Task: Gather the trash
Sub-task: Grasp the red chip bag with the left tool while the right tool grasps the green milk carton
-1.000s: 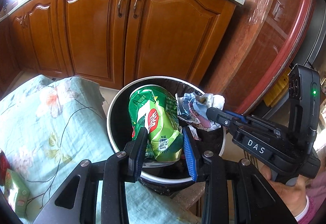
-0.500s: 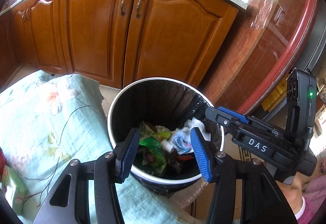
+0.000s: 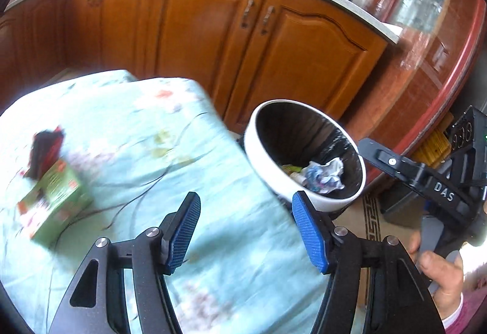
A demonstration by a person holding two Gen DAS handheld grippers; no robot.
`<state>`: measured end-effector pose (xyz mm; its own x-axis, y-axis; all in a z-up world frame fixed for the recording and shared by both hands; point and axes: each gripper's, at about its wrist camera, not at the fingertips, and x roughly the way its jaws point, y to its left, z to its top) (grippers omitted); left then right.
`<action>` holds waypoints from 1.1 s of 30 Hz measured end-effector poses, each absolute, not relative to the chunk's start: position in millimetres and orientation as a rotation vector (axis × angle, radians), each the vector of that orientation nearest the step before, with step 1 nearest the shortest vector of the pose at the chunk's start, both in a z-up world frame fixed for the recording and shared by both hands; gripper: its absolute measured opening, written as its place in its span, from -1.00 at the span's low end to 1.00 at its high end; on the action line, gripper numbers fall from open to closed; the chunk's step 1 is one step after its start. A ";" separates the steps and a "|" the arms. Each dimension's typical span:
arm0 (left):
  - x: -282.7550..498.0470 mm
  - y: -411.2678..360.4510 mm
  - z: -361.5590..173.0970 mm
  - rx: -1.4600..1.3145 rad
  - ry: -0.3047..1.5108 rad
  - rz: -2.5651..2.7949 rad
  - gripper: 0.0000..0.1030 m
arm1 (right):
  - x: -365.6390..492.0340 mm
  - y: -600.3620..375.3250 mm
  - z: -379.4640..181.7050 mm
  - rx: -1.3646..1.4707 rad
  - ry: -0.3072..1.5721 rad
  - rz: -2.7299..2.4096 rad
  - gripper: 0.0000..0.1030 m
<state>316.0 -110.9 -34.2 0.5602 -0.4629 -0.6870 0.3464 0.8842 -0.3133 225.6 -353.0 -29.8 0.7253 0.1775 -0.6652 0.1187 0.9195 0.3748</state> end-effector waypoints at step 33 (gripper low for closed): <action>311.5 71.8 -61.2 -0.355 0.834 -0.248 0.28 | 216.9 -232.1 -54.8 0.414 0.876 0.218 0.49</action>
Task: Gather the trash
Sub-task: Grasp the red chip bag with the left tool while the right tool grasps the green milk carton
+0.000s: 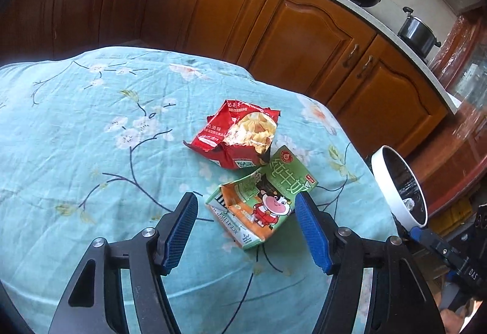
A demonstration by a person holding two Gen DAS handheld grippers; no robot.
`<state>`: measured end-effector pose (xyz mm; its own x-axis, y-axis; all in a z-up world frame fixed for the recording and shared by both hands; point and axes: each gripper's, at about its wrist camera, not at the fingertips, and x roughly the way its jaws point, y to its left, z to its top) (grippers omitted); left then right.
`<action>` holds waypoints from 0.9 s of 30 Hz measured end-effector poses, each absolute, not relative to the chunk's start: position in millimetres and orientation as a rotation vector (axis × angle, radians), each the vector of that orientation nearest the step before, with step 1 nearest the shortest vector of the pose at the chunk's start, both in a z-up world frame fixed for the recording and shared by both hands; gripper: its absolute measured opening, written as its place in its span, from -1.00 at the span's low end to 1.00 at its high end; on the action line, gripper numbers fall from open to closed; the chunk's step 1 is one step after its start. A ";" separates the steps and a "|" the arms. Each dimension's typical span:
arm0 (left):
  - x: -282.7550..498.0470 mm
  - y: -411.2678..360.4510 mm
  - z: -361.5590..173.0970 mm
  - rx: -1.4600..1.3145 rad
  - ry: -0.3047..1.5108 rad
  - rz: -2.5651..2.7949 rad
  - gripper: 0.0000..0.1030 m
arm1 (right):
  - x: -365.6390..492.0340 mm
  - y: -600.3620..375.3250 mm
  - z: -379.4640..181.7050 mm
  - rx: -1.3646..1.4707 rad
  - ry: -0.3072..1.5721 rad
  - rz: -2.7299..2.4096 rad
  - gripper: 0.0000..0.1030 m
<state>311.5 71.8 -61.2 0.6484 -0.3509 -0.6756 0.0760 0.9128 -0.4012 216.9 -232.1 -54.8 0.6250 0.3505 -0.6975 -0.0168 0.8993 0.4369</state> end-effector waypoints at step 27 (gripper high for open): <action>354.6 61.6 -41.6 -0.257 0.812 -0.116 0.26 | 236.1 -215.4 -60.5 0.418 0.882 0.214 0.48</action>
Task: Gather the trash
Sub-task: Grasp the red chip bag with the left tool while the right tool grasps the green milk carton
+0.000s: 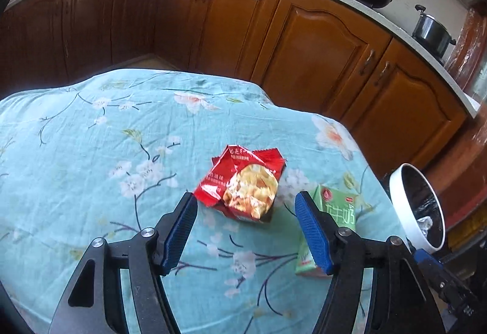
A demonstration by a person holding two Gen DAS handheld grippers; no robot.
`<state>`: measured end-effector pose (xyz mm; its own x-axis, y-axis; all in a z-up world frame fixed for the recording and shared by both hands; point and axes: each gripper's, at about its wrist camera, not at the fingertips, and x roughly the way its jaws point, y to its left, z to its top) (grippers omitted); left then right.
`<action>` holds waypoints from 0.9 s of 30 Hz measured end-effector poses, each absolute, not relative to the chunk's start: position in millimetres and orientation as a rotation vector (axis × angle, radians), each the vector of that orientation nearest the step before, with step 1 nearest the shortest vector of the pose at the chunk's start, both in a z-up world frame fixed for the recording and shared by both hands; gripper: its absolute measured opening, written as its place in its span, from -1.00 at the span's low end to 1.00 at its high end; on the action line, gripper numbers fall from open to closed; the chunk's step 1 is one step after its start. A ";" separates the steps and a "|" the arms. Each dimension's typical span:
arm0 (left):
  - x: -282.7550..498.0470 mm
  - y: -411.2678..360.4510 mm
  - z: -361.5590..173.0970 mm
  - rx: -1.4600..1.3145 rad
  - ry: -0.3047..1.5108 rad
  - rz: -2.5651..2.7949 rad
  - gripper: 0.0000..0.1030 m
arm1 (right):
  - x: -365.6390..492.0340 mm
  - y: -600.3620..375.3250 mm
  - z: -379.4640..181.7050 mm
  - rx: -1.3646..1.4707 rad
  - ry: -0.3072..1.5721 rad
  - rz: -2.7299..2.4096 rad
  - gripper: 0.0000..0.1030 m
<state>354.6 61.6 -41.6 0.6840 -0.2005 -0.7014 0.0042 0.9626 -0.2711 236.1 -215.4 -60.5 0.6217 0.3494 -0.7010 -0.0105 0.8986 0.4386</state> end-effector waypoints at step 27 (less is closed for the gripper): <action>284.1 100.0 -38.2 -0.326 0.788 -0.177 -0.94 | 299.0 -106.1 -85.3 0.216 0.978 0.247 -0.02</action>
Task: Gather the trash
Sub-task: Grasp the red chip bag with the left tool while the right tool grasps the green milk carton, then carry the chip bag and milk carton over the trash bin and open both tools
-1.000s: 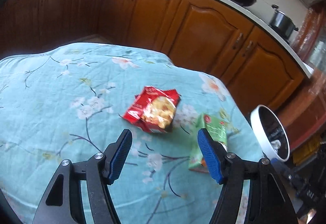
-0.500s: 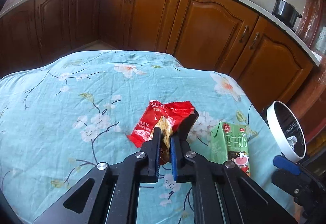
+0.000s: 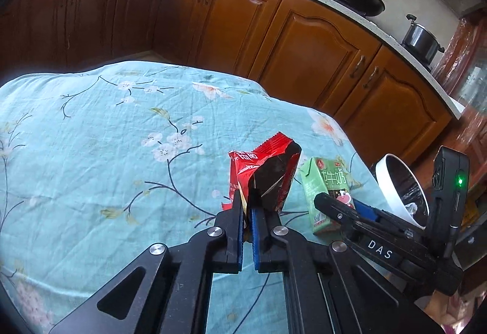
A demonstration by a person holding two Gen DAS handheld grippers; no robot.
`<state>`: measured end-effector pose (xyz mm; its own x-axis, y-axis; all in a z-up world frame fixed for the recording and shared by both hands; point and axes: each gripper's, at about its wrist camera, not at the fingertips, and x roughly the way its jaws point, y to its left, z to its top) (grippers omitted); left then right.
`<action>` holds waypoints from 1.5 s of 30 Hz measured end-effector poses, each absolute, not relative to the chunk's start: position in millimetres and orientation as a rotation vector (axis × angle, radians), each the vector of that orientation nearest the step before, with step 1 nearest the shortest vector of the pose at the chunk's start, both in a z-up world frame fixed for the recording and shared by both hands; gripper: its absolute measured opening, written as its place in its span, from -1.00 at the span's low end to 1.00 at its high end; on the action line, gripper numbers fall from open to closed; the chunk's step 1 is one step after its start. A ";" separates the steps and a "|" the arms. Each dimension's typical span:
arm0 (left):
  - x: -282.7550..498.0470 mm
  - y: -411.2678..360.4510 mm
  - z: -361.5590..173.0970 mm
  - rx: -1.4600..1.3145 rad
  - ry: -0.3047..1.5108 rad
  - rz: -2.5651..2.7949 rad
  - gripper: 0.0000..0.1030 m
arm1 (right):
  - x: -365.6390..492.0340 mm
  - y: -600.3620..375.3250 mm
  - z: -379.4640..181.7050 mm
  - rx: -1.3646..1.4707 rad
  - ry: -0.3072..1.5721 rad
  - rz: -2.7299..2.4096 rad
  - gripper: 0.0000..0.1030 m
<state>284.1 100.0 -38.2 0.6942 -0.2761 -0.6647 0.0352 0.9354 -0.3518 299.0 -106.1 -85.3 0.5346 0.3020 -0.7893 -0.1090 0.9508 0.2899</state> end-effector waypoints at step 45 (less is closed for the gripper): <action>257.6 -105.4 -4.0 -0.046 0.810 -0.453 -0.94 | 183.6 -314.2 -16.3 0.459 0.751 0.095 -0.13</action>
<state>257.6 -105.4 -4.0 0.5997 -0.4077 -0.6886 0.3734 0.9036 -0.2098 183.6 -314.2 -16.3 0.7315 0.2445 -0.6365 0.0786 0.8970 0.4349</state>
